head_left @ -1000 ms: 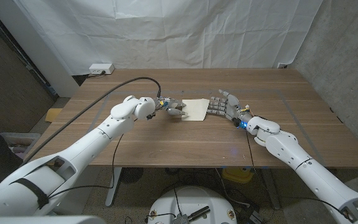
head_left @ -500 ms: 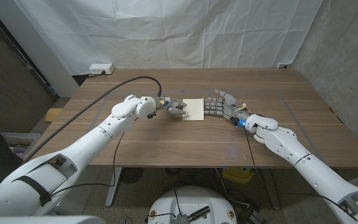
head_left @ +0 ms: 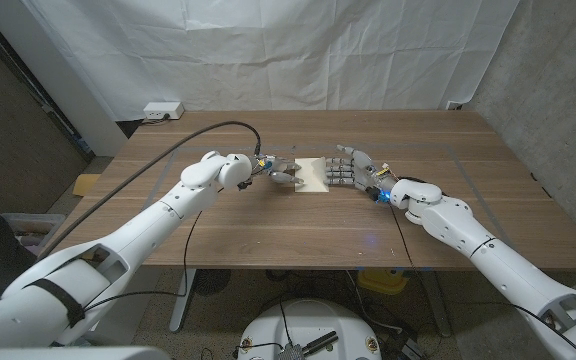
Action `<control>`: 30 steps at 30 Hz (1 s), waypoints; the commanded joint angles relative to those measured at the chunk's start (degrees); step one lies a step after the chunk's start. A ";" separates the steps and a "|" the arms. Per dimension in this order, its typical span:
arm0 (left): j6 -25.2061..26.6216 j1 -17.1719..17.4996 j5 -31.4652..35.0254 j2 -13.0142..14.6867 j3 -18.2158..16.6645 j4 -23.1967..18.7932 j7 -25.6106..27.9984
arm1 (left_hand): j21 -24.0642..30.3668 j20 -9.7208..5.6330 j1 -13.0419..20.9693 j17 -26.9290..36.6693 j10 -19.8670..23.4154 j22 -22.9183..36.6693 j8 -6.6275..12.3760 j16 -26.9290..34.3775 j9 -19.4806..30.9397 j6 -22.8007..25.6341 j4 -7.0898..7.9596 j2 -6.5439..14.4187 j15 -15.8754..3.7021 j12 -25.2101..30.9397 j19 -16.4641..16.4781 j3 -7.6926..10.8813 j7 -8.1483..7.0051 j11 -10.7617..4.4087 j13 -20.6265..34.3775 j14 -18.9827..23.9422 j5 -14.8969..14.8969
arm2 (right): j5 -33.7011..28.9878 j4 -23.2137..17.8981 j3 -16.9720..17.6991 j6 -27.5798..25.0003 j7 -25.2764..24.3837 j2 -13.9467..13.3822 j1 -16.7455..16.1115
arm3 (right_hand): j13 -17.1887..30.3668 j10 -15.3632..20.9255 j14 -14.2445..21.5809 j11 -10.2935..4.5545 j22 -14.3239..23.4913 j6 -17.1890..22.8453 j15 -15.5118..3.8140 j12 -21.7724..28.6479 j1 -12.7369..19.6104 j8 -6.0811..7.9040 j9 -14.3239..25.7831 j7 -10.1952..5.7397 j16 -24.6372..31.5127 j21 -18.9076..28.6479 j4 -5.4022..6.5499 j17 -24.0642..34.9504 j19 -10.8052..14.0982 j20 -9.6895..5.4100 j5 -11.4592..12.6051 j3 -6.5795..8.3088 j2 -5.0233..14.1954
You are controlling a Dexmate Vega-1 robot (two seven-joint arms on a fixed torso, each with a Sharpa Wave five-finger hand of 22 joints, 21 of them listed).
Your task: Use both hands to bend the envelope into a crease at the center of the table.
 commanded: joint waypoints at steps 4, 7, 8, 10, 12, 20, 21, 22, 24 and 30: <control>-1.01 -1.04 -0.44 -0.47 0.61 1.81 0.60 | -0.09 -0.51 -0.09 0.16 -0.16 0.13 0.37 0.16 0.27 -0.12 0.01 -0.20 -0.96 0.25 -4.51 -0.38 -0.56 -0.49 0.28 0.00 0.34 | -13.61 -4.93 -7.15 -2.18 -2.03 -4.49 6.04 | 0.31 -0.62 -1.80 -0.87 0.17 1.23 -0.56 -0.05 -0.90 0.39 0.14 1.90 -0.07 -0.20 0.67 0.29 -2.24 -0.23 0.51 -0.14 -0.26; -1.05 -1.09 -0.51 -0.47 0.63 1.88 0.64 | -0.09 -0.52 -0.08 0.16 -0.16 0.13 0.37 0.16 0.27 -0.16 0.00 -0.19 -1.00 0.25 -4.45 -0.42 -0.56 -0.55 0.28 0.00 0.35 | -17.29 -5.12 -9.38 -2.18 -1.63 -5.05 7.79 | 0.33 -0.10 -1.77 -1.06 0.18 1.95 -1.07 0.19 -1.43 0.56 0.17 1.58 0.18 -0.16 1.04 0.39 -2.78 -0.38 0.55 -0.44 -0.41; -1.04 -1.10 -0.50 -0.45 0.65 1.87 0.61 | -0.10 -0.53 -0.07 0.16 -0.15 0.13 0.37 0.16 0.27 -0.17 0.00 -0.18 -0.98 0.26 -4.44 -0.43 -0.54 -0.52 0.28 0.01 0.35 | -18.47 -5.00 -10.09 -1.87 -1.48 -5.10 8.34 | 0.35 0.18 -1.75 -1.17 0.18 2.67 -1.37 0.32 -1.82 0.77 0.18 1.28 0.31 -0.07 1.31 0.45 -2.93 -0.46 0.60 -0.69 -0.55; -1.07 -1.10 -0.54 -0.41 0.67 1.85 0.56 | -0.10 -0.57 -0.06 0.16 -0.15 0.13 0.35 0.16 0.27 -0.26 -0.01 -0.17 -0.98 0.26 -4.40 -0.47 -0.60 -0.51 0.28 0.02 0.36 | -20.56 -4.63 -11.24 -0.62 -1.35 -5.07 9.13 | 0.37 1.24 -1.75 -1.47 0.19 3.79 -1.22 0.71 -2.64 1.05 0.20 1.01 0.51 0.00 1.87 0.55 -3.50 -0.70 0.74 -1.22 -0.84; -0.97 -1.02 -0.48 -0.34 0.67 1.65 0.50 | -0.11 -0.57 -0.06 0.16 -0.17 0.13 0.35 0.17 0.27 -0.29 -0.02 -0.16 -0.98 0.26 -4.37 -0.50 -0.62 -0.52 0.28 0.05 0.37 | -22.65 -4.28 -12.26 0.78 -1.37 -5.07 9.79 | 0.39 2.31 -2.00 -1.62 0.20 4.82 -1.78 1.08 -3.43 1.25 0.19 0.78 0.56 -0.02 2.46 0.62 -4.21 -0.81 0.94 -1.71 -1.07; -0.72 -0.39 -0.59 0.01 0.43 0.58 0.32 | -0.16 -0.58 -0.03 0.16 -0.15 0.13 0.35 0.20 0.26 -0.41 -0.04 -0.14 -0.98 0.29 -4.34 -0.62 -0.71 -0.53 0.28 0.16 0.40 | -29.63 -4.35 -15.43 2.69 -2.02 -5.18 11.59 | 0.42 4.78 -1.28 -1.75 0.18 8.48 -3.52 1.79 -5.45 2.04 0.13 0.14 1.02 0.24 4.04 0.68 -4.87 -1.34 1.51 -3.19 -1.87; -0.71 -0.34 -0.54 0.04 0.44 0.48 0.33 | -0.16 -0.60 -0.03 0.16 -0.14 0.13 0.35 0.20 0.26 -0.41 -0.05 -0.13 -1.02 0.29 -4.33 -0.63 -0.71 -0.53 0.28 0.16 0.40 | -30.61 -4.38 -15.88 2.81 -2.13 -5.18 11.83 | 0.42 4.84 -1.20 -1.76 0.18 8.66 -3.63 1.80 -5.55 2.06 0.12 0.04 1.04 0.20 4.14 0.68 -5.03 -1.50 1.55 -3.27 -1.89; -0.75 -0.31 -0.54 0.07 0.44 0.41 0.33 | -0.16 -0.59 -0.03 0.16 -0.14 0.13 0.36 0.21 0.26 -0.41 -0.05 -0.13 -0.98 0.29 -4.33 -0.64 -0.69 -0.53 0.28 0.19 0.41 | -31.53 -4.25 -16.24 3.30 -2.38 -5.14 11.98 | 0.42 4.96 -1.20 -1.73 0.18 8.81 -3.70 1.82 -5.65 2.07 0.12 -0.10 1.04 0.17 4.24 0.68 -5.16 -1.62 1.60 -3.34 -1.91; -0.88 -0.30 -0.59 0.07 0.44 0.41 0.37 | -0.18 -0.61 -0.02 0.16 -0.15 0.13 0.35 0.24 0.26 -0.45 -0.06 -0.12 -1.06 0.29 -4.32 -0.68 -0.73 -0.50 0.28 0.28 0.41 | -33.35 -3.75 -16.89 4.82 -3.09 -4.99 12.16 | 0.41 5.11 -1.32 -2.12 0.16 9.15 -4.44 1.79 -5.97 2.02 0.08 -0.60 0.98 0.02 4.62 0.66 -5.85 -2.10 1.76 -3.60 -1.96; -0.86 -0.19 -0.52 0.14 0.40 0.16 0.30 | -0.24 -0.65 0.00 0.15 -0.06 0.13 0.39 0.26 0.26 -0.46 -0.08 -0.09 -1.09 0.34 -4.30 -0.80 -0.73 -0.58 0.28 0.38 0.44 | -37.83 -1.51 -18.73 8.37 -4.47 -4.22 12.85 | 0.35 6.38 0.17 -2.91 0.08 10.92 -6.16 1.99 -6.22 2.13 -0.05 -1.75 1.29 -0.23 5.48 0.41 -7.49 -3.31 2.34 -3.90 -1.75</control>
